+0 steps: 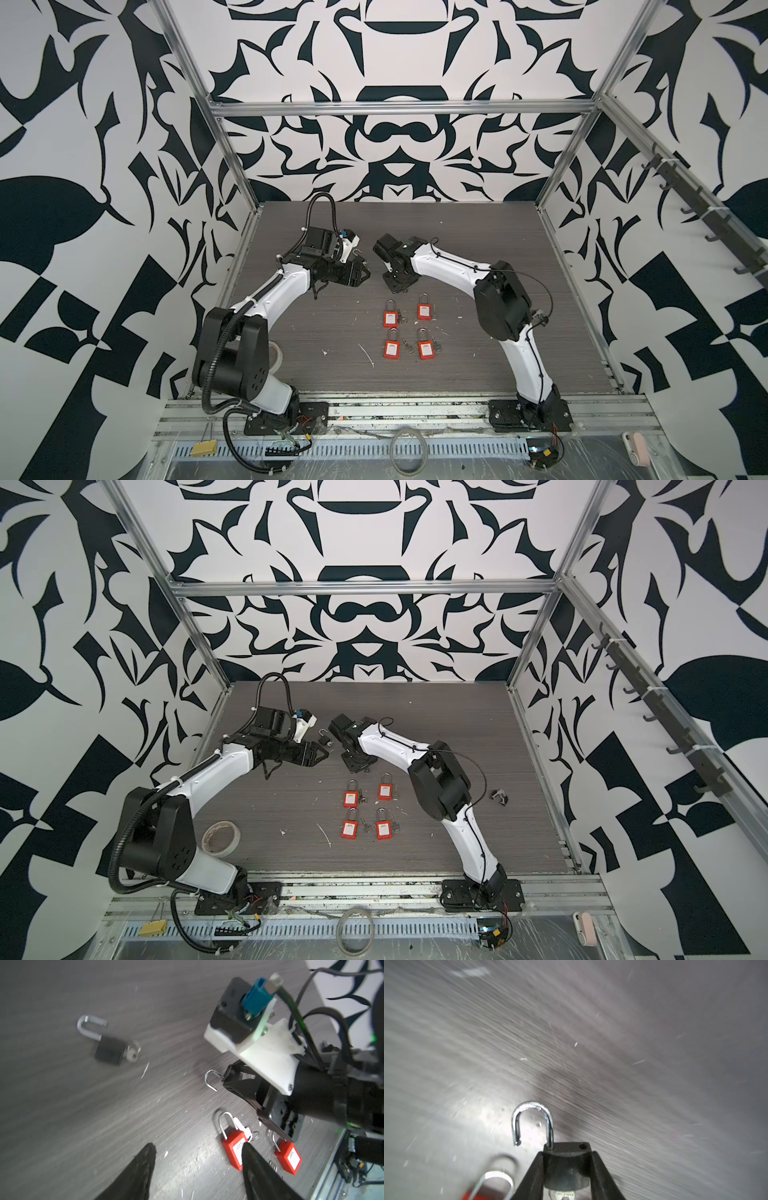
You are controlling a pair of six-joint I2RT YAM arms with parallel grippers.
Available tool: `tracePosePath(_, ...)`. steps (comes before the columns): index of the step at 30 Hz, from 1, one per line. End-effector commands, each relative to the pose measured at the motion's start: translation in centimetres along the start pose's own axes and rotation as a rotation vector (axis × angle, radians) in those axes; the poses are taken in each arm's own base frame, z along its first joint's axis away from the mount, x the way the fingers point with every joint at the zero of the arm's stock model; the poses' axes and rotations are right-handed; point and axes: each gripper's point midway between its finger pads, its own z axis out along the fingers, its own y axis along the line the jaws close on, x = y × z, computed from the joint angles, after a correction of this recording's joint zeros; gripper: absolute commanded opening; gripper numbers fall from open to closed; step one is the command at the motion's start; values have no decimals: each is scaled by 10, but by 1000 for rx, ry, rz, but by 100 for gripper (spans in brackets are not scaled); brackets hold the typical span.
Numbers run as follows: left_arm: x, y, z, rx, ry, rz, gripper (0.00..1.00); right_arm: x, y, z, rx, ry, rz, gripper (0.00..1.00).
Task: Lock with the key
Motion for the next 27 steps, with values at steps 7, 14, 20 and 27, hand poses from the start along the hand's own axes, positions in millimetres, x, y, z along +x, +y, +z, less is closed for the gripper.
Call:
tracePosePath(7, -44, -66, -33, 259, -250, 462, 68, -22, -18, -105, -70, -284, -334, 34)
tracePosePath(14, -50, -92, -33, 411, -252, 492, 60, -7, -10, -149, -115, -465, -506, 33)
tracePosePath(20, -41, -115, -22, 495, -211, 512, 59, 1, -4, -158, -151, -508, -541, 32)
tracePosePath(27, -41, -113, -4, 489, -135, 463, 54, 2, -7, -161, -131, -517, -554, 31)
